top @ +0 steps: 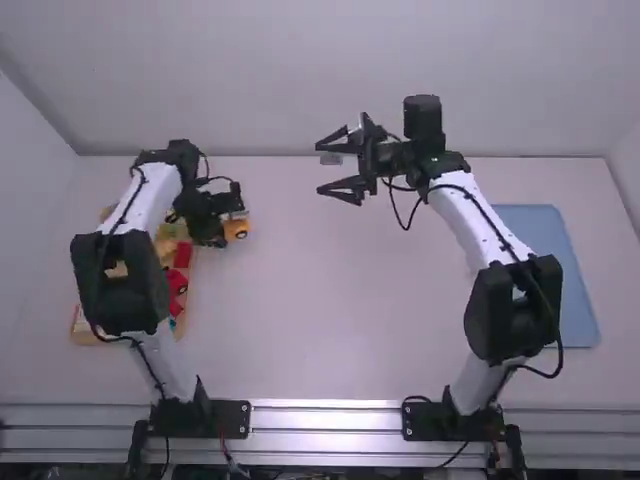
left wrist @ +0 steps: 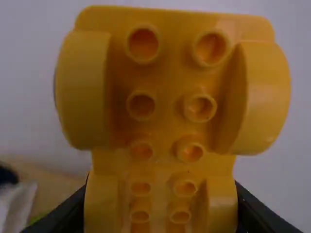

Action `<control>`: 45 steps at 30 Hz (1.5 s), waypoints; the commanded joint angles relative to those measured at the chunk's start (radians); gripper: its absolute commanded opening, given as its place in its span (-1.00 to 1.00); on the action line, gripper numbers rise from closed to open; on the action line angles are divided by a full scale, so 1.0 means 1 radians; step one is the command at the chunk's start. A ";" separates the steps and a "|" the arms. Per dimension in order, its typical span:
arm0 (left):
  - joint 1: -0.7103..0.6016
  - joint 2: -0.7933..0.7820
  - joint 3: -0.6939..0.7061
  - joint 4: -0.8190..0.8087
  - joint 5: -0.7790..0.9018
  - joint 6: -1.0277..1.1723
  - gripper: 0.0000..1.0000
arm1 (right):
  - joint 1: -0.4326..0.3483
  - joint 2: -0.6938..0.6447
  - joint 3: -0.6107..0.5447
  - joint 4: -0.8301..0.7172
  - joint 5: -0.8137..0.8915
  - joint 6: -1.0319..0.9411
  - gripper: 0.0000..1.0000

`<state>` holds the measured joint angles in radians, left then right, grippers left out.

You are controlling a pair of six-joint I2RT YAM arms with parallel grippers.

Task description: Assemble lego blocks to make yellow taxi

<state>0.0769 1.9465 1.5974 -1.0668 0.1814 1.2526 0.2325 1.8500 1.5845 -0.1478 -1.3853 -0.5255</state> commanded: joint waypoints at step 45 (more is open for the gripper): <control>-0.727 0.182 -0.135 0.270 -0.262 -0.332 0.98 | -0.180 -0.171 0.032 -0.642 0.029 -0.523 0.98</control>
<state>-0.6498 2.1124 1.4536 -0.7914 -0.0540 0.9092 0.0433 1.7012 1.5867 -0.7910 -1.3579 -1.0462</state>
